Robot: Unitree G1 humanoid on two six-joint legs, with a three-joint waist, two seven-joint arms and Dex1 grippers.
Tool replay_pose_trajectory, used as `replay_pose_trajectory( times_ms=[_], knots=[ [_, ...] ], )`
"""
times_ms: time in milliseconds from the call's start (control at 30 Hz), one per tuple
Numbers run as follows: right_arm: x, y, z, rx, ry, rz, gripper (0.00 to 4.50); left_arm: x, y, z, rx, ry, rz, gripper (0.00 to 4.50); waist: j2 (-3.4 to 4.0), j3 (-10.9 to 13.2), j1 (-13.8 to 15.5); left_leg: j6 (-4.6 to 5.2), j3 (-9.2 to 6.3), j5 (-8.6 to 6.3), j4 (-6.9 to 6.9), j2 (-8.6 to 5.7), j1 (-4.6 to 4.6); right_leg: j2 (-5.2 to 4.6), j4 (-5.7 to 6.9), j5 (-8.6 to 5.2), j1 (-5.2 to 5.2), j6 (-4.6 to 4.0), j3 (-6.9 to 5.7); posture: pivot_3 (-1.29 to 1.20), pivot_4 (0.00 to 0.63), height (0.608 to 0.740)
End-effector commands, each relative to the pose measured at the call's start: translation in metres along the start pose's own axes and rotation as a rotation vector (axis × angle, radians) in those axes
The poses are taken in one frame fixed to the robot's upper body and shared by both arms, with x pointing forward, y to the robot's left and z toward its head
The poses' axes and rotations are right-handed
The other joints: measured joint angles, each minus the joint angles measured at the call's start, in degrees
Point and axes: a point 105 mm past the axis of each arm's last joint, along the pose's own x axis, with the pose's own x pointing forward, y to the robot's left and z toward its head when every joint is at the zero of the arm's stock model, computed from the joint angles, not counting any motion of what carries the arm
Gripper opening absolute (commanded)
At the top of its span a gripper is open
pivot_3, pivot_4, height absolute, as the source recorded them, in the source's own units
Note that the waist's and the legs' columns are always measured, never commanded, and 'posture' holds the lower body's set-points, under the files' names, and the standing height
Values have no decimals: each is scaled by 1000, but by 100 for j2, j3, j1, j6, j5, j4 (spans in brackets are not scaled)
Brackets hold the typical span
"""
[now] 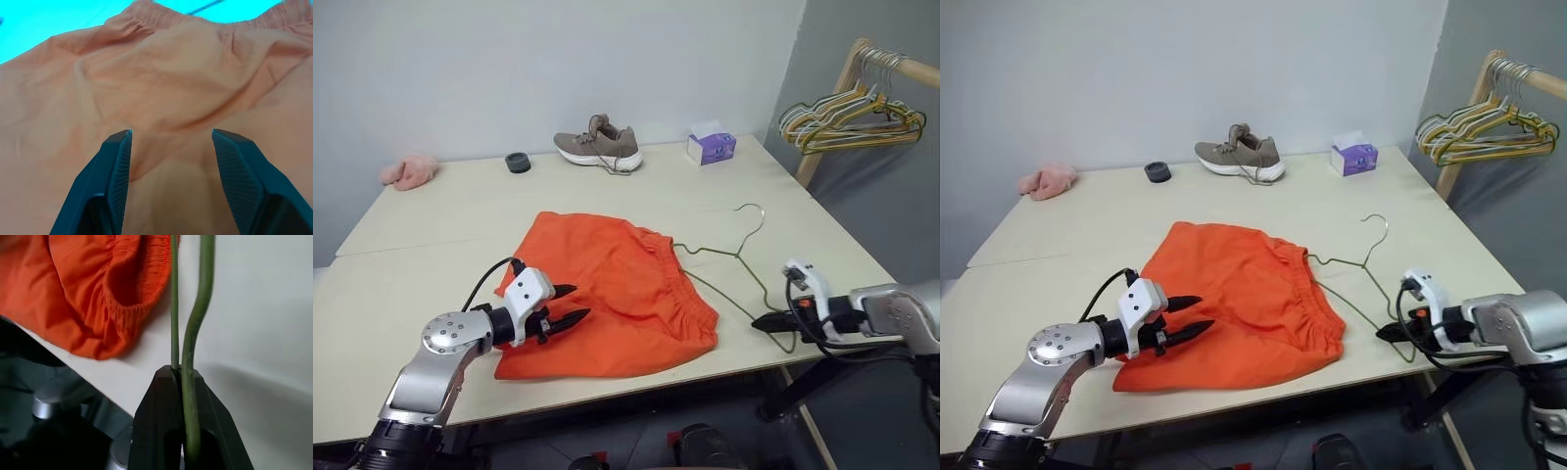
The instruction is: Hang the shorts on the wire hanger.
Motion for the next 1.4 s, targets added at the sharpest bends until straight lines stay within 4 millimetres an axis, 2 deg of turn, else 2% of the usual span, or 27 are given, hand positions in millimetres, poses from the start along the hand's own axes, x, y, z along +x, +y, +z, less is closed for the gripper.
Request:
replay_pose_trajectory(
  times_ms=[33, 233, 400, 600, 733, 833, 933, 1033, 1100, 1167, 1233, 1400],
  knots=[
    [-1, 9, 16, -3, -11, 25, 0, 3, 4, 10, 37, -26, 4, 2747, 7, 4, 12, 0, -1, 0, 0, 0, -1, 0, 0, 0, 0, 0, -1, -287, 11, 740],
    [11, 15, 31, 45, -8, 78, 0, 6, 6, 15, 42, -44, 8, 2747, 7, 4, 18, 0, -1, 0, -2, -2, -7, -1, -4, -2, -2, -2, -1, -280, 4, 740],
    [28, 19, 43, 112, -42, 99, 0, 8, 8, 17, 47, -56, 19, 2747, 9, 3, -4, 0, -4, 0, -2, 1, -4, 1, 0, -1, -2, -2, -2, -271, 0, 740],
    [47, 26, 64, 189, -157, 111, 0, 10, 10, 20, 41, -73, 32, 2747, 11, 1, 8, 1, -5, 1, 0, -1, -4, 2, 4, -1, -3, -2, 0, -274, 0, 740],
    [49, 39, 77, 148, -221, 140, 0, 11, 14, 23, 30, -88, 55, 2747, 13, 1, 9, 0, -6, 1, 0, -2, -5, 1, 4, 0, -3, -3, 1, -273, 0, 740],
    [47, 48, 84, 28, -266, 131, 0, 10, 23, 26, 4, -104, 97, 2747, 13, 0, 9, 1, -6, 1, 0, -2, -7, 1, 4, 0, -7, -3, 1, -272, 0, 740],
    [46, 52, 88, -261, -305, 29, 0, 6, 39, 32, -75, -137, 159, 2747, 12, 0, 15, 1, -7, 1, 0, -1, -7, 1, 5, -1, -9, -2, -1, -273, 0, 740],
    [51, 53, 87, -548, -316, -88, 0, -5, 66, 51, -108, -211, 254, 3232, 11, -1, 7, 1, -10, 1, 0, -1, -10, 1, 2, -1, -11, -1, -5, -275, 0, 740],
    [54, 53, 86, -675, -315, -129, 0, -11, 77, 62, -104, -242, 274, 3832, 8, -2, 3, 0, -11, 1, 0, 0, -12, 1, 2, -1, -13, 0, -7, -273, 0, 740],
    [55, 53, 87, -774, -320, -158, 0, -19, 85, 77, -59, -258, 264, 4415, 9, -2, -29, 0, -8, 1, 1, -1, -11, 1, 2, -1, -13, 0, -4, -272, 0, 740],
    [56, 55, 89, -868, -325, -181, 0, -25, 89, 87, 19, -234, 222, 4461, 9, -2, -68, -1, -7, 2, 1, -1, -11, 1, 1, 0, -14, 2, -2, -270, 0, 740],
    [58, 62, 92, -1038, -338, -194, 0, -25, 97, 89, 195, -116, 131, 4461, 9, -2, -128, -1, -9, 2, -1, -2, -10, 1, 2, 0, -13, 1, -4, -267, 0, 740]
  ],
)
